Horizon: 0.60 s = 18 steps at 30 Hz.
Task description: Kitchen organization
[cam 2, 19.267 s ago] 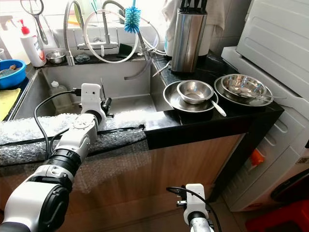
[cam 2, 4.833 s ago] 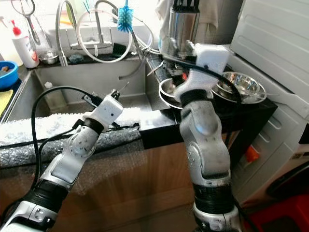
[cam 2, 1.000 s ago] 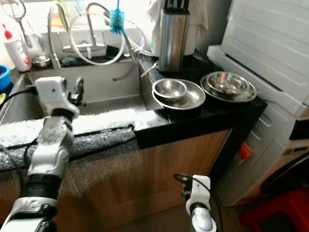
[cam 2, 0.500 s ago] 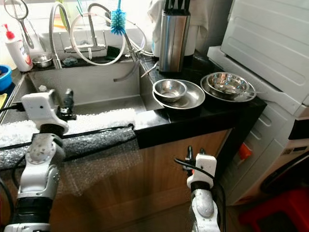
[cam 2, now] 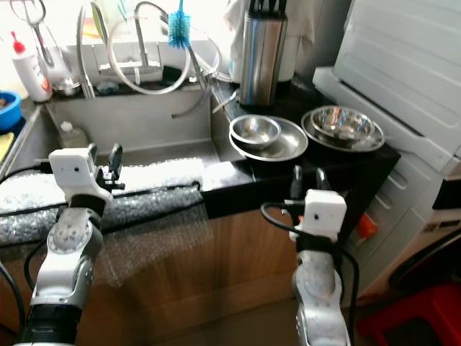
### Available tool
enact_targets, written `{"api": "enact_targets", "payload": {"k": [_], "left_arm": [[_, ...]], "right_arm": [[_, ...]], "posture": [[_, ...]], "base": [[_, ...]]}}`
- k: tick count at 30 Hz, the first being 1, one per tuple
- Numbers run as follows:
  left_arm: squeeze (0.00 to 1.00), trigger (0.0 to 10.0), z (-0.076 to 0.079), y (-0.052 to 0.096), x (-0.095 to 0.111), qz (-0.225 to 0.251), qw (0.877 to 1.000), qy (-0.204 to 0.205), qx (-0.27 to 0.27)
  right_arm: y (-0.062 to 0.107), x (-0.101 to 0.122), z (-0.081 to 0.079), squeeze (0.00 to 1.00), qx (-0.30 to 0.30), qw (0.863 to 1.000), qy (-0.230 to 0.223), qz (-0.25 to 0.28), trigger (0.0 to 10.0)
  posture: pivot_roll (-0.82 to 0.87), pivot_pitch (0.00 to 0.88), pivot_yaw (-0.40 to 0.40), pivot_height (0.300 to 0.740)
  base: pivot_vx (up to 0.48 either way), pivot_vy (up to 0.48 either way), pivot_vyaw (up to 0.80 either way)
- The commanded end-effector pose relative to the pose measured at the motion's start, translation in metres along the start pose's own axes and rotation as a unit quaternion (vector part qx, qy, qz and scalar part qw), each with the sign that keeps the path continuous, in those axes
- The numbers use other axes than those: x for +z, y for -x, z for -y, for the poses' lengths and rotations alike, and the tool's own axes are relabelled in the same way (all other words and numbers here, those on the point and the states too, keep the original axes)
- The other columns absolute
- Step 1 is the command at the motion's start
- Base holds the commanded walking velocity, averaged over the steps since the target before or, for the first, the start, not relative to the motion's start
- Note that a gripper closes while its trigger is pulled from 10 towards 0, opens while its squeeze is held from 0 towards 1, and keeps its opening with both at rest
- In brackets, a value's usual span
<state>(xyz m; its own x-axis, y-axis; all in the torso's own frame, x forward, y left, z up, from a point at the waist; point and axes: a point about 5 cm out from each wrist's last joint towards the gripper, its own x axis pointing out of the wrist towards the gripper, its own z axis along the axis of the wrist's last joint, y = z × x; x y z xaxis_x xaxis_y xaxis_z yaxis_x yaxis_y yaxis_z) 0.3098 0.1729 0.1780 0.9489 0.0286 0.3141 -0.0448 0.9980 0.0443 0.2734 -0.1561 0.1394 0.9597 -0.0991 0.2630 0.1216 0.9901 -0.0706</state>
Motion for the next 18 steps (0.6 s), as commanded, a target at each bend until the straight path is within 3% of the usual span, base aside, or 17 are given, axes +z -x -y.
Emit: {"api": "enact_targets", "payload": {"k": [1, 9, 13, 18], "left_arm": [[0.0, 10.0, 0.007, -0.004, 0.005, 0.012, 1.0, -0.001, -0.01], [0.0, 10.0, 0.011, -0.014, 0.011, 0.021, 1.0, 0.0, -0.008], [0.0, 10.0, 0.011, -0.016, 0.012, 0.022, 1.0, 0.0, -0.008], [0.0, 10.0, 0.012, -0.018, 0.013, 0.024, 1.0, 0.0, -0.01]], "right_arm": [[-0.004, 0.008, -0.002, 0.0, 0.003, 1.0, 0.003, 0.007, 10.0], [-0.017, 0.019, -0.007, 0.0, 0.01, 1.0, -0.011, 0.009, 10.0], [-0.019, 0.02, -0.006, 0.0, 0.005, 1.0, -0.007, 0.005, 10.0], [-0.022, 0.021, -0.004, 0.0, 0.006, 1.0, -0.011, 0.003, 10.0]], "posture": [[-0.12, 0.0, -0.028, 0.74], [-0.11, 0.009, -0.022, 0.74], [-0.11, 0.013, -0.019, 0.74], [-0.11, 0.017, -0.018, 0.74]], "base": [[0.0, 0.0, 0.0], [0.0, 0.0, 0.18], [0.242, 0.0, 0.0], [0.25, 0.0, 0.45]]}}
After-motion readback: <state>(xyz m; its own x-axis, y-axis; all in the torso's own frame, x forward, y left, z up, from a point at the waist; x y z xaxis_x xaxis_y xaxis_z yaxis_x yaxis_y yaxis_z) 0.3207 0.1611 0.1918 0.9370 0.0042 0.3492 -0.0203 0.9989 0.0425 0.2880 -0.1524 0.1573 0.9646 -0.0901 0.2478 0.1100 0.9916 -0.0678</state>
